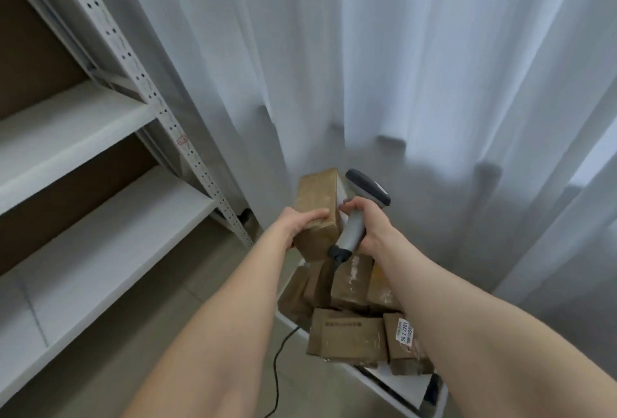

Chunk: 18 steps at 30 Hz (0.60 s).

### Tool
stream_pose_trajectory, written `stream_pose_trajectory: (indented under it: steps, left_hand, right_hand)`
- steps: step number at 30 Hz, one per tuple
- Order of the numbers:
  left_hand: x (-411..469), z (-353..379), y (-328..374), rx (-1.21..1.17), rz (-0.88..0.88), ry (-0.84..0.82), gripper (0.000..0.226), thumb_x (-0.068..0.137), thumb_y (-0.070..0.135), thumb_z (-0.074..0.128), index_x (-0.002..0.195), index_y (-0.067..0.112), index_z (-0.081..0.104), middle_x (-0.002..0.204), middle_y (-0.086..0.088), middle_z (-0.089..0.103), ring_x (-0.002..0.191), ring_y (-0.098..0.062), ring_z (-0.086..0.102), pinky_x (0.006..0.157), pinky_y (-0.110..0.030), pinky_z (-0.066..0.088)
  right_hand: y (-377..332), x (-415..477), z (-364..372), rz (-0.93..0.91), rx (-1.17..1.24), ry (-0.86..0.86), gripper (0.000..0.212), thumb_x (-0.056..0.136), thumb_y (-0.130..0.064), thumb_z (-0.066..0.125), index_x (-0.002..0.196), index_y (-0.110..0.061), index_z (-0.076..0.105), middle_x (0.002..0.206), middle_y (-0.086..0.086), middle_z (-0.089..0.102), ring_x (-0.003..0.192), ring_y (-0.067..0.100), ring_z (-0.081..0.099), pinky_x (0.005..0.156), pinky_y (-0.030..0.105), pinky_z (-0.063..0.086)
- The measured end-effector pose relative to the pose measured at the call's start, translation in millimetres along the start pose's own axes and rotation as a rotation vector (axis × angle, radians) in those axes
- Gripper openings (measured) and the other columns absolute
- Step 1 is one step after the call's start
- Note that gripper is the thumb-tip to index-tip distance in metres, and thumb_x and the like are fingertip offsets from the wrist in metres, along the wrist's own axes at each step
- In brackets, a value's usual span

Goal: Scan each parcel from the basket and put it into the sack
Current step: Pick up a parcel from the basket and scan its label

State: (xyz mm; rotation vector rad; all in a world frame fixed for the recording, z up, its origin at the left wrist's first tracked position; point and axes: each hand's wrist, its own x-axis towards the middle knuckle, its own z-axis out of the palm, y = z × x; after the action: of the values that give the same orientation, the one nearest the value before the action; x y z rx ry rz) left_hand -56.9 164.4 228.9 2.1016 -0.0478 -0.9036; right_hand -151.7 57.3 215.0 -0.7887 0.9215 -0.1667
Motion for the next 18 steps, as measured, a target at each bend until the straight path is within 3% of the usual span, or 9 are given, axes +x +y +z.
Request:
stream_pose_trajectory:
  steps: [4,7,10,13,16,18]
  left_hand:
    - [-17,-60,-16,-0.078,0.008,0.03,0.08,0.074,0.045,0.076,0.136,0.008,0.042,0.124,-0.011,0.054,0.107,-0.025,0.051,0.091,-0.038,0.043]
    - [-21,-106,-33,-0.041,0.01,0.071,0.11,0.06,0.06,0.079,0.146,0.017,0.026,0.138,-0.011,0.044,0.123,-0.032,0.044,0.099,-0.049,0.04]
    - [-20,-151,-55,-0.043,-0.004,0.133,0.13,0.044,0.067,0.081,0.148,0.035,0.009,0.145,-0.013,0.032,0.127,-0.036,0.039,0.102,-0.054,0.039]
    - [-26,-193,-76,-0.105,0.02,0.191,0.116,0.053,0.058,0.082,0.146,0.036,0.016,0.139,-0.012,0.036,0.121,-0.033,0.043,0.095,-0.045,0.043]
    - [-31,-239,-97,-0.301,0.016,0.179,0.105,0.05,0.049,0.081,0.14,0.027,0.031,0.129,-0.009,0.05,0.111,-0.031,0.053,0.089,-0.046,0.05]
    - [-37,-269,-109,-0.484,-0.001,0.122,0.083,0.063,0.034,0.078,0.134,0.02,0.037,0.119,-0.011,0.057,0.102,-0.03,0.059,0.082,-0.049,0.055]
  right_hand:
    - [14,-24,59,-0.052,-0.053,-0.075,0.041,0.077,-0.01,0.066,0.118,-0.01,0.062,0.113,0.01,0.066,0.102,0.031,0.061,0.087,0.045,0.053]
    - [29,-42,105,-0.068,-0.071,-0.131,0.016,0.083,-0.008,0.063,0.098,-0.009,0.064,0.104,0.008,0.067,0.085,0.024,0.061,0.071,0.035,0.051]
    - [50,-60,158,-0.07,-0.109,-0.173,0.024,0.08,-0.012,0.066,0.104,-0.011,0.063,0.11,0.008,0.067,0.086,0.024,0.062,0.071,0.035,0.05]
    - [72,-73,205,-0.054,-0.187,-0.212,0.044,0.076,-0.013,0.07,0.118,-0.012,0.059,0.113,0.012,0.065,0.095,0.029,0.063,0.082,0.045,0.054]
    - [82,-79,233,-0.118,-0.194,-0.158,0.036,0.079,-0.003,0.065,0.114,-0.004,0.056,0.101,0.014,0.061,0.085,0.028,0.06,0.072,0.039,0.056]
    - [84,-80,241,-0.135,-0.191,-0.099,0.032,0.082,-0.004,0.063,0.113,-0.006,0.053,0.096,0.012,0.056,0.086,0.028,0.055,0.074,0.04,0.05]
